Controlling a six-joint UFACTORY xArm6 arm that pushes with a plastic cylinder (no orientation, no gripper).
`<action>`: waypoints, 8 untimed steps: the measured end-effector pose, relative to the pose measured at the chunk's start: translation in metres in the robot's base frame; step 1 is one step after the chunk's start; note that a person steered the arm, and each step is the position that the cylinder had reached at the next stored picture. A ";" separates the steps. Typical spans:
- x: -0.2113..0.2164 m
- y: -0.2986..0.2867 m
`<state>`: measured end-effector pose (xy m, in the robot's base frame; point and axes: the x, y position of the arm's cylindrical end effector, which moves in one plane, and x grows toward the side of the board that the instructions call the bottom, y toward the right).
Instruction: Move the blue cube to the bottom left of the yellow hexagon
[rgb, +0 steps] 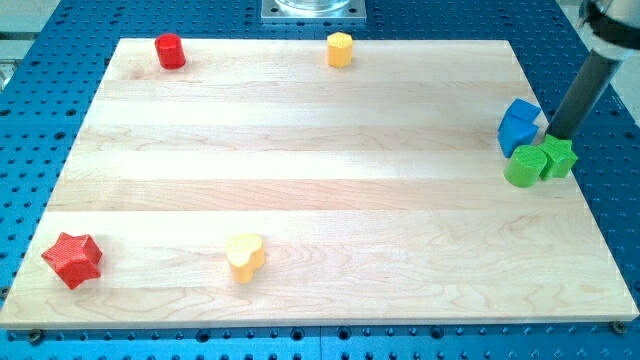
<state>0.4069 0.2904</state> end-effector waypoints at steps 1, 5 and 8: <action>0.007 -0.067; 0.000 -0.007; -0.019 -0.123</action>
<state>0.3880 0.1674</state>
